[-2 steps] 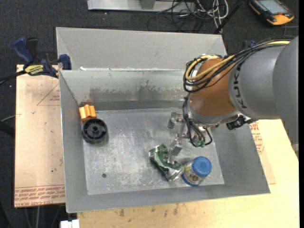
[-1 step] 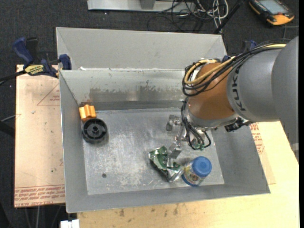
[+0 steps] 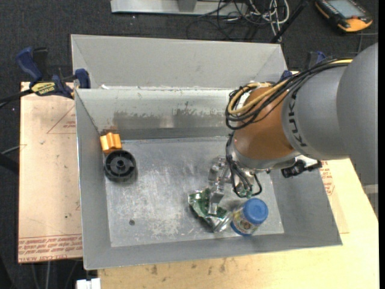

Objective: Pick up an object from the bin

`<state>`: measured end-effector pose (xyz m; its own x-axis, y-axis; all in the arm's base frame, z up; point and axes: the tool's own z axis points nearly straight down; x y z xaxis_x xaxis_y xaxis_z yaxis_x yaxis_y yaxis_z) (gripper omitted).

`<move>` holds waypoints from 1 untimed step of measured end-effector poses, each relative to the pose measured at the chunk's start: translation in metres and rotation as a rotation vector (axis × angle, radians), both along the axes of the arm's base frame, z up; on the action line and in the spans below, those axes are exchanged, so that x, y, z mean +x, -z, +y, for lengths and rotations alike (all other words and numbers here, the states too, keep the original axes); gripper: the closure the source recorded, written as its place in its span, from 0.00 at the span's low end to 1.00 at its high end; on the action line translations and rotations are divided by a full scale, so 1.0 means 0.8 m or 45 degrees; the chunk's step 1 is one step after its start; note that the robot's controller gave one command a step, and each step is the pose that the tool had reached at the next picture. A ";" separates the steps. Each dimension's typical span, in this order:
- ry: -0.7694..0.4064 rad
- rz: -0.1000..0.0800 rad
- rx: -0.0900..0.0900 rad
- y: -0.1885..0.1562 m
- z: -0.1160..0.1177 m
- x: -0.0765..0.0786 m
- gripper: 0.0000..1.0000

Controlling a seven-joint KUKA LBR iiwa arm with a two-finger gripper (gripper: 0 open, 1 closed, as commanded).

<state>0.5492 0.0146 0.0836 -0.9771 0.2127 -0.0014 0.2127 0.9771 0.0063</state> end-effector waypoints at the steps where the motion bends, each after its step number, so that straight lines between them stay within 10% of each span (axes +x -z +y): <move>1: -0.001 0.000 0.000 0.000 0.000 0.000 1.00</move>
Offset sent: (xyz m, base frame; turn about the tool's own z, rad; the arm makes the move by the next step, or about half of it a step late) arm 0.0078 0.0166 0.1282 -0.0084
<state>0.5492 0.0146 0.0836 -0.9772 0.2123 -0.0014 0.2123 0.9772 0.0063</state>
